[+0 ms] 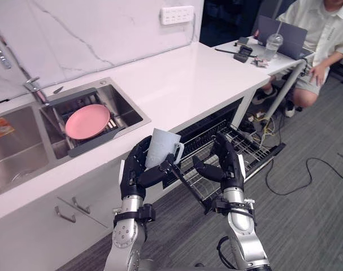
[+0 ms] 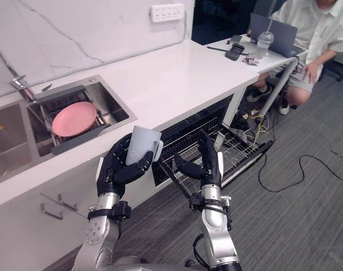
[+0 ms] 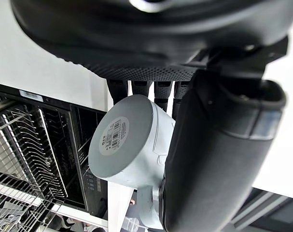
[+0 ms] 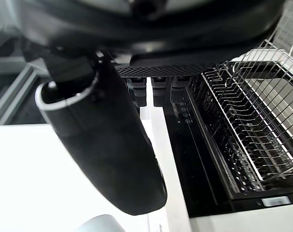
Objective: Walk over to the sink, pick up the cup, carry it to the dishwasher, place the cup inside the dishwasher, then close the dishwasher door
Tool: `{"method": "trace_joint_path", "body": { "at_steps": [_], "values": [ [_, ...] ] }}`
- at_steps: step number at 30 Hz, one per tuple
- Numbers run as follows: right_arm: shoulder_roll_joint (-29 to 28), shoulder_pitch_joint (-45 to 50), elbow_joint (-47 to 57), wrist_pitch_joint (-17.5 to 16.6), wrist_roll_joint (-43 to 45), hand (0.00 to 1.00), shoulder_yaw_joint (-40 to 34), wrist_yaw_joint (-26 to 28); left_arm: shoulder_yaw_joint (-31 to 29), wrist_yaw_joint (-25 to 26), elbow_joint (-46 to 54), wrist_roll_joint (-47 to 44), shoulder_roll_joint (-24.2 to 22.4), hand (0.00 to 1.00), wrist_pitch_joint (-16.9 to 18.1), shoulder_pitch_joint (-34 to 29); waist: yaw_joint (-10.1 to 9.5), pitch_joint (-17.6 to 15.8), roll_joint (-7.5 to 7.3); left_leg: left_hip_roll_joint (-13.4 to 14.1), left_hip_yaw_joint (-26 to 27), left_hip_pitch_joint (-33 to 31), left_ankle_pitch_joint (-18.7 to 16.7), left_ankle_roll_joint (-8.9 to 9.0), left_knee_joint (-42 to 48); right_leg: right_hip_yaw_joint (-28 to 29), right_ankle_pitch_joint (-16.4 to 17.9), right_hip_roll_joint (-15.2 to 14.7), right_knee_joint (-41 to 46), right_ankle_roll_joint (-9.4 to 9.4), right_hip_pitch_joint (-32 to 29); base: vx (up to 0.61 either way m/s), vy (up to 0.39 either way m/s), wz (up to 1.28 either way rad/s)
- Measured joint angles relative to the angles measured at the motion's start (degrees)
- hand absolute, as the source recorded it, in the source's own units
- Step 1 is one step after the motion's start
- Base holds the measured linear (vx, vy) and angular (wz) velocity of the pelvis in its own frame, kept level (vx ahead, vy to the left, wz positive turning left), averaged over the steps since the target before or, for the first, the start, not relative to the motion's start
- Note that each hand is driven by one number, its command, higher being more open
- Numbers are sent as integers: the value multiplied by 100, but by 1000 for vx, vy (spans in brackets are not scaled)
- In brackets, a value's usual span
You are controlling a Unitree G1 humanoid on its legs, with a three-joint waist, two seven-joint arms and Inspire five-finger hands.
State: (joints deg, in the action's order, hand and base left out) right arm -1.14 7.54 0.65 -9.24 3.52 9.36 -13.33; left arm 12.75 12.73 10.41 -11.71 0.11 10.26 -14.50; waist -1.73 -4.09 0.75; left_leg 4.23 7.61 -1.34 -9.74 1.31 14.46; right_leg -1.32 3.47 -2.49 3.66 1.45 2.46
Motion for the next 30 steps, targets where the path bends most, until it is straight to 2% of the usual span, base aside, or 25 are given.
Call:
{"method": "trace_joint_path", "body": {
  "at_steps": [2, 11, 17, 25, 30],
  "values": [
    [-25, 39, 142, -11, 193, 90, 16, 81, 23, 22, 0, 48, -1, 30, 0, 13, 24, 30, -6, -34, 61, 231, 63, -2, -252, 59, 1, -10, -95, 8, 112, 50, 7, -14],
    [90, 238, 292, -93, 935, 90, 5, 363, -26, 136, -34, 190, 149, 30, -2, 210, 114, 131, 9, -1, 187, 549, 241, -4, -725, 246, -69, 133, -243, -12, 199, 10, -39, -9],
    [127, 234, 293, -205, 1956, 90, 17, 745, -249, 243, -407, 279, 223, 30, -4, 641, 141, 228, 18, -39, 370, 592, 263, -33, -751, 427, -294, 102, -529, 41, 271, -43, 21, -16],
    [226, 190, 296, -230, 2940, 90, 263, 1005, -337, 228, -461, 281, 297, 30, -4, 641, 124, 251, 12, -104, 401, 546, 307, -100, -792, 464, -442, 44, -744, 74, 279, -31, 6, -3],
    [302, 60, 296, -231, 3138, 90, 498, 1097, -221, 196, -484, 283, 305, 30, -5, 660, 113, 316, 23, -122, 379, 475, 317, -113, -817, 442, -475, 27, -817, 83, 252, 3, -7, 2]
  ]
}}
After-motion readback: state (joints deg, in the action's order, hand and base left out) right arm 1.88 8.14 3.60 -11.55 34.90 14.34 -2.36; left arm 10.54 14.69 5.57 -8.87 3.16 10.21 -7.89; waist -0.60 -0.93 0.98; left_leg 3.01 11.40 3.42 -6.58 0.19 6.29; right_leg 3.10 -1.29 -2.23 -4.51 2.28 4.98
